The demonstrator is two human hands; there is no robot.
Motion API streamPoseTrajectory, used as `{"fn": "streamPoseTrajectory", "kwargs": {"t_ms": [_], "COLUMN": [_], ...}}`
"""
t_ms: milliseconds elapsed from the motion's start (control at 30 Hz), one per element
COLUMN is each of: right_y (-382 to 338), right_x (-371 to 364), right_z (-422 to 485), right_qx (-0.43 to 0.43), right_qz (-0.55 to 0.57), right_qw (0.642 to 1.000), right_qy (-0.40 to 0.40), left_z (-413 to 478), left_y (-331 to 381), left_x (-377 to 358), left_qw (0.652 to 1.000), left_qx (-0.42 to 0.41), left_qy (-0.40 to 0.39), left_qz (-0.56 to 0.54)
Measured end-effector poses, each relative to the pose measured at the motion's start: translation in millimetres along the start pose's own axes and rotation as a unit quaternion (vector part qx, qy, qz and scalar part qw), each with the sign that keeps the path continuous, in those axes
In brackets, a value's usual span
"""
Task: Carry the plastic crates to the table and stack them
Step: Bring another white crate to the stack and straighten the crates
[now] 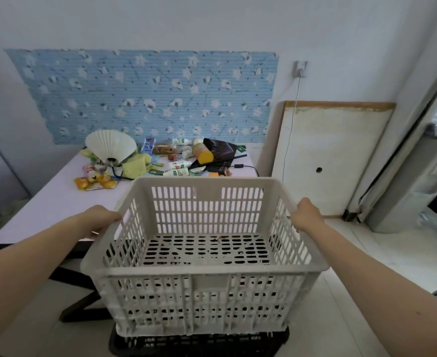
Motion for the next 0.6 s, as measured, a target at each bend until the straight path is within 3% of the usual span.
{"fn": "streamPoseTrajectory", "kwargs": {"t_ms": [600], "right_y": [-10], "right_x": [3], "right_z": [-14], "right_qx": [0.023], "right_qz": [0.004], "right_qw": [1.0], "right_qy": [0.008], "left_z": [-18], "left_y": [-33], "left_x": [10], "left_qw": [0.997], "left_qx": [0.027], "left_qy": [-0.066], "left_qz": [0.002]}}
Point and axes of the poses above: each hand's wrist, its own z-axis towards the middle knuckle, its own x-axis out of the back of the hand, y = z × x, the point moved 5 cm from there along z, towards the middle knuckle, and after that the axes turned 14 degrees about y, right-handed, at the moved point
